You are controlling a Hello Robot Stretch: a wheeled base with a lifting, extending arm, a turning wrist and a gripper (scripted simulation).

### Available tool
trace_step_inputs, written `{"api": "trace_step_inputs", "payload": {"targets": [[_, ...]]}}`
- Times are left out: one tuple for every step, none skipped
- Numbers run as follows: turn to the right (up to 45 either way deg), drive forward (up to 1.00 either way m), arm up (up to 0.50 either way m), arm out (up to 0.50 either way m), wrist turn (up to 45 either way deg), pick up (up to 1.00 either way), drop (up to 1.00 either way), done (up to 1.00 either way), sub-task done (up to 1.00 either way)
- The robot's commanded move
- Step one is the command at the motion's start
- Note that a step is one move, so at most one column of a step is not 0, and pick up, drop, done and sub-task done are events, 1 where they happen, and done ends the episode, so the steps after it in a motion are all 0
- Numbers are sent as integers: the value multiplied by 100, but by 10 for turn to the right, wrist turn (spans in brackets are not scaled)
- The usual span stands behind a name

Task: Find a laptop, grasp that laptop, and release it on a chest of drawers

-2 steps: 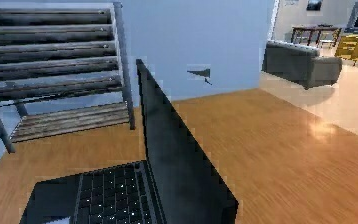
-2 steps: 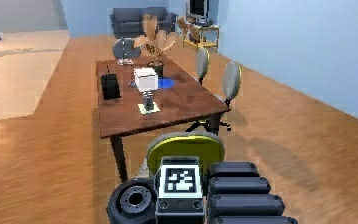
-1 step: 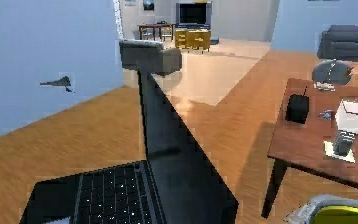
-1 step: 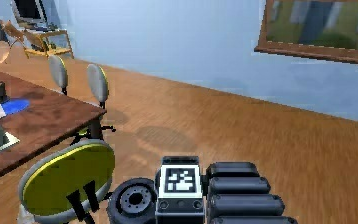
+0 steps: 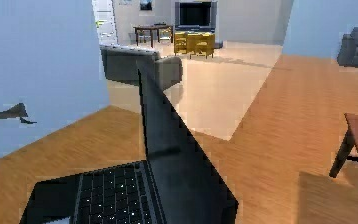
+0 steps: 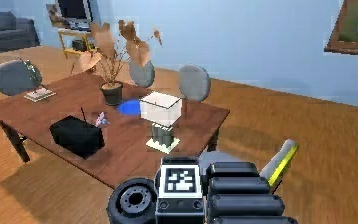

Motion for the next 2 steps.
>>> {"api": "trace_step_inputs", "payload": {"targets": [[0, 10, 0, 0, 0, 0, 0, 0, 0], [150, 0, 0, 0, 0, 0, 0, 0, 0]]}}
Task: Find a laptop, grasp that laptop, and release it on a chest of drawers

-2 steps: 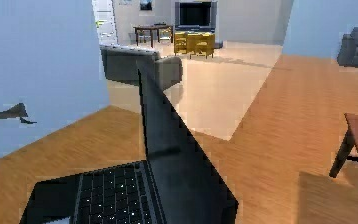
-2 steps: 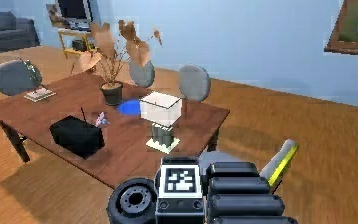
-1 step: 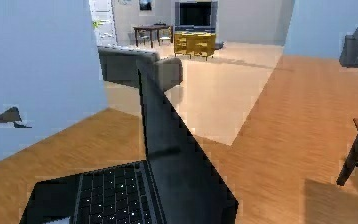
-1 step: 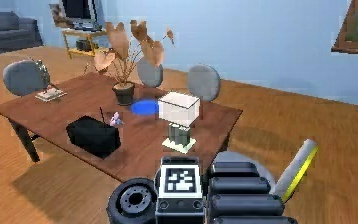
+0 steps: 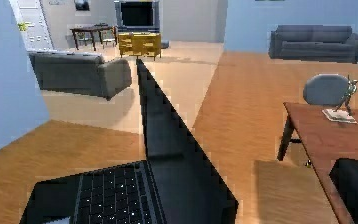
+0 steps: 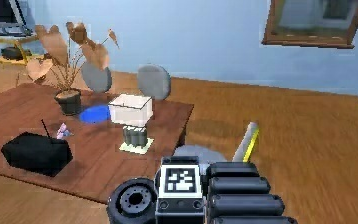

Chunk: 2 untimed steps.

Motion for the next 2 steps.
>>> {"api": "trace_step_inputs", "payload": {"targets": [[0, 100, 0, 0, 0, 0, 0, 0, 0], [0, 100, 0, 0, 0, 0, 0, 0, 0]]}}
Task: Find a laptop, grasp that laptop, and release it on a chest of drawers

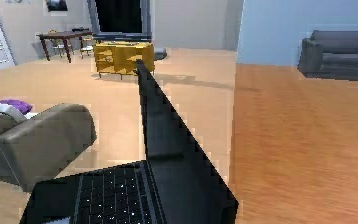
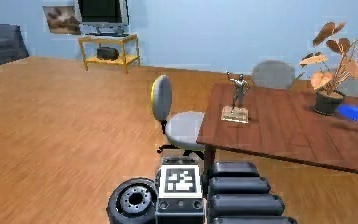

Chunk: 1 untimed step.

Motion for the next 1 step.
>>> {"api": "trace_step_inputs", "payload": {"targets": [[0, 100, 0, 0, 0, 0, 0, 0, 0]]}}
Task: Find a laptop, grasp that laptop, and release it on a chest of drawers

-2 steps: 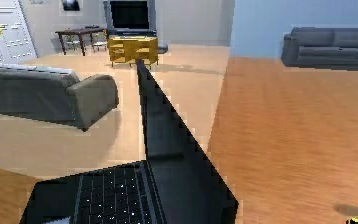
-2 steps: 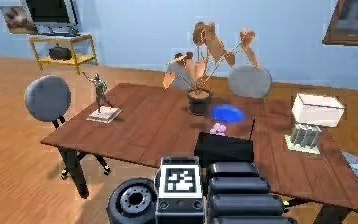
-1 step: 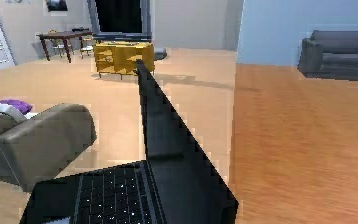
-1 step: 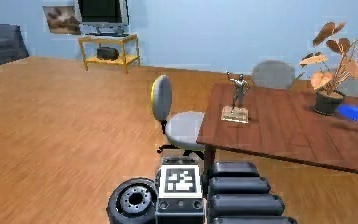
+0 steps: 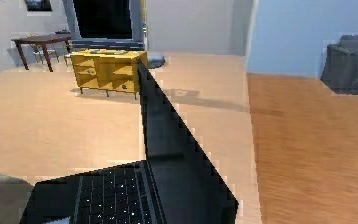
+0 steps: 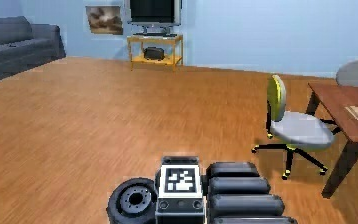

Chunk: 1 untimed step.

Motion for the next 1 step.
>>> {"api": "trace_step_inputs", "payload": {"targets": [[0, 100, 0, 0, 0, 0, 0, 0, 0]]}}
